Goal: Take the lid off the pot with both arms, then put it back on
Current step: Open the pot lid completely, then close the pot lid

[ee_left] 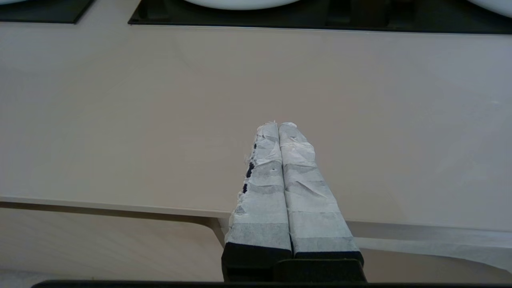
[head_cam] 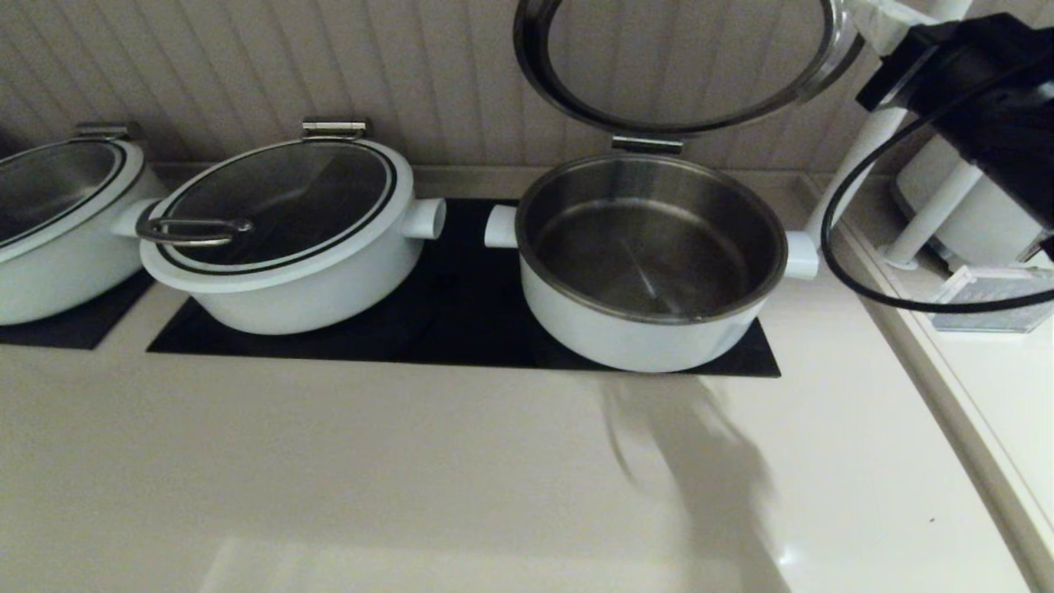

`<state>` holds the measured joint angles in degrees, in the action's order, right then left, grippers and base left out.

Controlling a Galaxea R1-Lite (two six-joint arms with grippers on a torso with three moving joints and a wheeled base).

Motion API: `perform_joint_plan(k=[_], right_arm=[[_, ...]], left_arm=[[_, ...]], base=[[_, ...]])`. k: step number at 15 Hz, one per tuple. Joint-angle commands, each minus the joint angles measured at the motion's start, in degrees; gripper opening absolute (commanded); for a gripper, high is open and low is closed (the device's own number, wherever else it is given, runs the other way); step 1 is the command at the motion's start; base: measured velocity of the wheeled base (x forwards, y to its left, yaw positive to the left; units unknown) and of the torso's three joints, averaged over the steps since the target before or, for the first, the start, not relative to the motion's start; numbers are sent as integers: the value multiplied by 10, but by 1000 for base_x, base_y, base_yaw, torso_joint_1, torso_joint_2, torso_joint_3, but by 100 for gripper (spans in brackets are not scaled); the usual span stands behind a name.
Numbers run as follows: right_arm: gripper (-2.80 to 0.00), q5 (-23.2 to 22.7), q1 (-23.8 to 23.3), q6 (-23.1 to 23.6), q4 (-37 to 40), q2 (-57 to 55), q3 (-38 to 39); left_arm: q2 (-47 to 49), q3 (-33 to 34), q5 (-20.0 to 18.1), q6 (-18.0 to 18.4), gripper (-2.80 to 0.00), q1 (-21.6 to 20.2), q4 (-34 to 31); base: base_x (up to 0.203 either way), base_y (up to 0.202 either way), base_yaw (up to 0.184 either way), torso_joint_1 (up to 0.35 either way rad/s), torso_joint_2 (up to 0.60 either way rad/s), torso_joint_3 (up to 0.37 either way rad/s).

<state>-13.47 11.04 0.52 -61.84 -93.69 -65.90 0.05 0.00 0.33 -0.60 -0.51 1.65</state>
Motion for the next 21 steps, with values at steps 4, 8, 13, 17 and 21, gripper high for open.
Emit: perform_joint_plan(k=[4, 8, 13, 17, 21], right_arm=[[-280, -2, 0, 0, -3, 64, 80], [-280, 0, -6, 7, 10, 127, 150], [-280, 22, -48, 27, 88, 195, 187], [-280, 85, -81, 36, 138, 250, 235], [-280, 105, -84, 37, 142, 311, 300]], left_arm=[[0, 0, 0, 0, -280, 0, 0], [0, 0, 0, 0, -280, 0, 0], [0, 0, 0, 0, -280, 0, 0], [0, 0, 0, 0, -280, 0, 0], [0, 0, 0, 0, -280, 0, 0]], base=[[0, 0, 0, 0, 0, 0], [0, 0, 0, 0, 0, 0], [0, 0, 0, 0, 0, 0], [0, 0, 0, 0, 0, 0], [0, 0, 0, 0, 0, 0]])
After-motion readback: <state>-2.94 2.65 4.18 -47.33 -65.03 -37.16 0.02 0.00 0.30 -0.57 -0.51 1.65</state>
